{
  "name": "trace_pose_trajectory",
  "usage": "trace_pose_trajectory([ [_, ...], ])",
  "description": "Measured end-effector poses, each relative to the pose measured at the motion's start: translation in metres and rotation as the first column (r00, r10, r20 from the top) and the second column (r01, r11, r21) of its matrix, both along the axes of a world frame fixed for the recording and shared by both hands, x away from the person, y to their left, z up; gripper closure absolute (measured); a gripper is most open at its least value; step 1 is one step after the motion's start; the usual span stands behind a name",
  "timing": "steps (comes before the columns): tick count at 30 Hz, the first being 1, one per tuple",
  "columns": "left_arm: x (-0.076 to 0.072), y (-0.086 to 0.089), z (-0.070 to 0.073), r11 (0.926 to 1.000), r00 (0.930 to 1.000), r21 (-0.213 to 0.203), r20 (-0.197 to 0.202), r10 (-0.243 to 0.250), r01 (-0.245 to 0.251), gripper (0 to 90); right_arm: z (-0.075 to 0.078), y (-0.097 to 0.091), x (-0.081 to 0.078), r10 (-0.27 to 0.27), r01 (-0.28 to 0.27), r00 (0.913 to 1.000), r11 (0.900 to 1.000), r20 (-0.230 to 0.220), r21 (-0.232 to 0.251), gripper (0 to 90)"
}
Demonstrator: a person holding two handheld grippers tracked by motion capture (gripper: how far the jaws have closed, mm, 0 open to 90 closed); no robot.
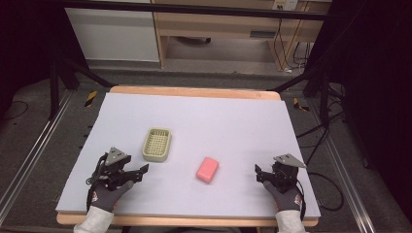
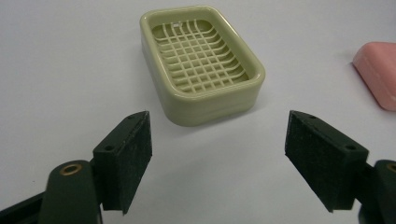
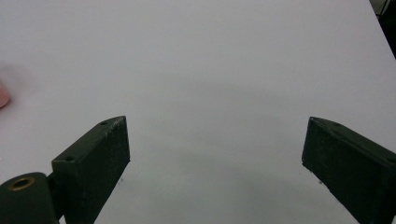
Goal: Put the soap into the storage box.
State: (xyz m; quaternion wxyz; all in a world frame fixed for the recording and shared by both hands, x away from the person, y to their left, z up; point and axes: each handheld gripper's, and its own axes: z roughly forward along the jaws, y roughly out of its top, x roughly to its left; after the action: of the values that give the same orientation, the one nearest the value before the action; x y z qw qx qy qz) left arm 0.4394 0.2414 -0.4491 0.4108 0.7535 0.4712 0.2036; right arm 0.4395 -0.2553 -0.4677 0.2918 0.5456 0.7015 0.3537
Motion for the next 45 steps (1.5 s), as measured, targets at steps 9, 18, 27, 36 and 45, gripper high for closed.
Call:
trace_pose_trajectory([
  [9,-0.001,-0.007,0.004,0.9999,0.9998,-0.005,0.011,-0.014,0.014,21.9,0.001,0.000,0.000,-0.003,0.003,1.0000,1.0000,0.003,0.006,7.7],
  [18,-0.001,-0.017,0.005,0.9990,0.9989,0.000,0.016,-0.044,0.044,21.7,0.001,0.003,0.000,0.004,-0.004,1.0000,1.0000,0.001,0.005,7.6],
  [27,0.002,-0.028,0.019,0.9974,0.9963,0.006,0.046,-0.073,0.072,21.0,0.002,0.002,0.000,0.000,0.000,1.0000,0.9998,0.003,0.018,7.2],
  [36,0.004,-0.041,0.027,0.9955,0.9940,0.004,0.054,-0.095,0.095,20.7,0.003,0.002,0.000,-0.004,0.004,1.0000,1.0000,0.007,0.006,7.2],
  [45,0.007,-0.056,0.034,0.9927,0.9910,-0.001,0.058,-0.121,0.121,20.7,0.004,0.002,0.000,-0.014,0.014,0.9999,0.9999,0.009,0.000,7.1],
])
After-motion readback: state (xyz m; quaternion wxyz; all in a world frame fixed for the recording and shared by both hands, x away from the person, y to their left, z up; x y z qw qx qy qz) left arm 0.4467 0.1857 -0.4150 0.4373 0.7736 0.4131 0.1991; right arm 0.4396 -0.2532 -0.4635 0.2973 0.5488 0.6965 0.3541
